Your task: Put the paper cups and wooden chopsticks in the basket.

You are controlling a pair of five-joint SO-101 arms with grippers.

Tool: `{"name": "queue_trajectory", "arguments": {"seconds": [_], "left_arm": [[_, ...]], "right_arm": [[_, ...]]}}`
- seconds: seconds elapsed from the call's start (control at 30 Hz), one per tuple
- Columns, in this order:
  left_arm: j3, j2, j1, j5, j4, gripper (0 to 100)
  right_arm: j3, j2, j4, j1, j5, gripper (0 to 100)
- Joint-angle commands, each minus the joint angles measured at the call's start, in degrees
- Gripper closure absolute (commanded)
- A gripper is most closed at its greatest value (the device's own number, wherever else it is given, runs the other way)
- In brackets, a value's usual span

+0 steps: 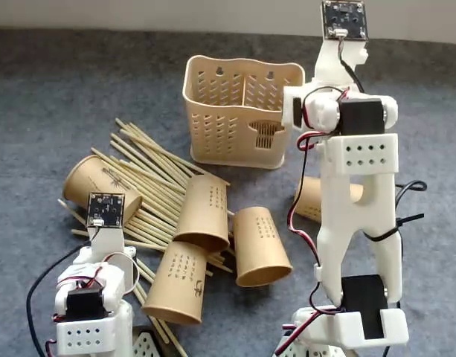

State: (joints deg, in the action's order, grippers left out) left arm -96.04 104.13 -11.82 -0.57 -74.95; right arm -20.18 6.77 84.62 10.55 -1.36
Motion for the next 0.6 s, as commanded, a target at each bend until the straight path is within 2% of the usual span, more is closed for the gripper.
{"name": "queue_trajectory", "arguments": {"seconds": [0.0, 0.23, 0.43, 0.57], "left_arm": [[-1.10, 0.40, -0.04, 0.44, -0.35, 99], [-1.10, 0.40, -0.04, 0.44, -0.35, 99], [-1.10, 0.40, -0.04, 0.44, -0.35, 99], [-1.10, 0.40, -0.04, 0.44, -0.35, 99]], "right_arm": [[-5.23, 1.45, 6.55, 0.04, 0.53, 87.5], [-5.41, 1.45, 16.13, -0.66, 0.62, 87.5], [-0.57, 1.54, 16.31, -8.75, 0.70, 87.5], [5.14, 1.54, 16.31, -12.00, 3.69, 87.2]]}}
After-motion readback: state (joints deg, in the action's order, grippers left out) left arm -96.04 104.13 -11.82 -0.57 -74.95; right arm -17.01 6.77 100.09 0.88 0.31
